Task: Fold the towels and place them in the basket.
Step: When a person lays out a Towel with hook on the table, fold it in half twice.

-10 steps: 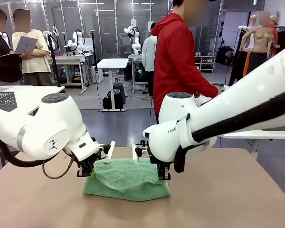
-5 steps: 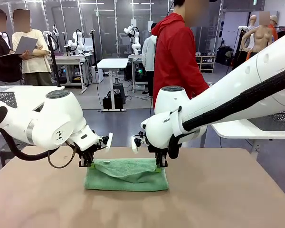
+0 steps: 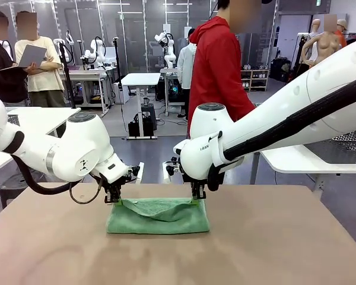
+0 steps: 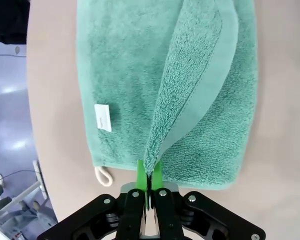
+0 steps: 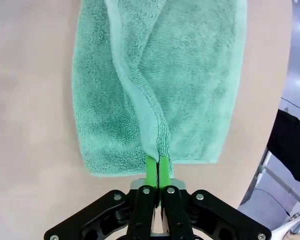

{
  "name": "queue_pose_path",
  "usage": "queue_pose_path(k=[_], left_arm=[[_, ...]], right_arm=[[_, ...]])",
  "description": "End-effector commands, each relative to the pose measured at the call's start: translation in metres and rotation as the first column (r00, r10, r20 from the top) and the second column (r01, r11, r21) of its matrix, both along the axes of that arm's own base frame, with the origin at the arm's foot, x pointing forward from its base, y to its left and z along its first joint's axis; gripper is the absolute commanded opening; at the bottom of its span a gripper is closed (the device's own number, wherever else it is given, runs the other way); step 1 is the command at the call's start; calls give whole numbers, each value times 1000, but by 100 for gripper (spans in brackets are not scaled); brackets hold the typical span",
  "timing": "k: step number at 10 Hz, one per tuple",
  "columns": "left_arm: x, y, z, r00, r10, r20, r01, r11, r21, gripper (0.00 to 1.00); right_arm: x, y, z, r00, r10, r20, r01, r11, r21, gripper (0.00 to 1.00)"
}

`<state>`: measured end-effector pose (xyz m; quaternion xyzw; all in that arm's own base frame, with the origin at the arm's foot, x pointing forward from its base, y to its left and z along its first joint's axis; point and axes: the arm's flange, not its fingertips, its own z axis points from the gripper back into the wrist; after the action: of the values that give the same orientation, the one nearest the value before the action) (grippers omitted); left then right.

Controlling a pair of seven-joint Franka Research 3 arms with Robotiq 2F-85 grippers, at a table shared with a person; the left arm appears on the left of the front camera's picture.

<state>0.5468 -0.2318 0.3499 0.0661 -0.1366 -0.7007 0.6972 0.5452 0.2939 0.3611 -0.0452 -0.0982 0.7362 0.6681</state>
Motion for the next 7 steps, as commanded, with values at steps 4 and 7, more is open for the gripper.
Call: queue_pose_path(k=[4, 7], left_arm=[[15, 4, -8, 995, 98, 15, -98, 994, 57, 4], [18, 3, -16, 996, 83, -20, -82, 996, 38, 4]], right_arm=[[17, -8, -16, 996, -84, 32, 84, 996, -6, 1], [21, -14, -21, 995, -88, 45, 88, 996, 8, 1]])
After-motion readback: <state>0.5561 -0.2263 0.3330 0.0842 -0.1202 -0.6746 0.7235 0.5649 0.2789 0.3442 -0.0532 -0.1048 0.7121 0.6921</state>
